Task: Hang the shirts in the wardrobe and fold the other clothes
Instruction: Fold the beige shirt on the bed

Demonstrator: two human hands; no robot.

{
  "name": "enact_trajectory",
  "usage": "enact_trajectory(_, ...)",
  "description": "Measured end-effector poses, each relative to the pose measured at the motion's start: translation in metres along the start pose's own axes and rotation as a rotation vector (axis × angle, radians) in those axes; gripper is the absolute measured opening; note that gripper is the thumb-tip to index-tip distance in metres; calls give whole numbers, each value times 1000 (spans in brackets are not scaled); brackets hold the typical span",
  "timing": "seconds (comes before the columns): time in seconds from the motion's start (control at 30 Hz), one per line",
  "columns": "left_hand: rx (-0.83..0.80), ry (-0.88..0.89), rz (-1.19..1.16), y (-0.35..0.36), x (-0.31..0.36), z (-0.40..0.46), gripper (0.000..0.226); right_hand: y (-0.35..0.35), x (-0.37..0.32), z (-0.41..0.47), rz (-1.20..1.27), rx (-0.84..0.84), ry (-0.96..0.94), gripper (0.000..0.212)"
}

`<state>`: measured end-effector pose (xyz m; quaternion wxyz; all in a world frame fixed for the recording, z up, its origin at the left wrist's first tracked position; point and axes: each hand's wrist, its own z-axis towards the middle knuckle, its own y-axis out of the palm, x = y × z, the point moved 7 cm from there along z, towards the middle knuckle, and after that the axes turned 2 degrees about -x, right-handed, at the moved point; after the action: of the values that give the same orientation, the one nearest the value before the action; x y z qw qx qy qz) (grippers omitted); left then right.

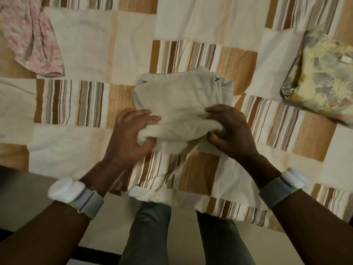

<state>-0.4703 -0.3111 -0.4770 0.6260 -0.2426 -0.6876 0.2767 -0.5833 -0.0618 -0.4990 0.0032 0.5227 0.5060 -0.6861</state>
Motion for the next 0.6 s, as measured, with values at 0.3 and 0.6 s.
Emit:
enact_trajectory(0.3, 121, -595, -812, -10, 92, 58, 30, -119, -17, -39, 1216, 89, 383, 35)
enact_trajectory(0.6, -457, -978, -1035, 146, 163, 41, 48, -114, 46, -170, 1535, 379, 933, 39)
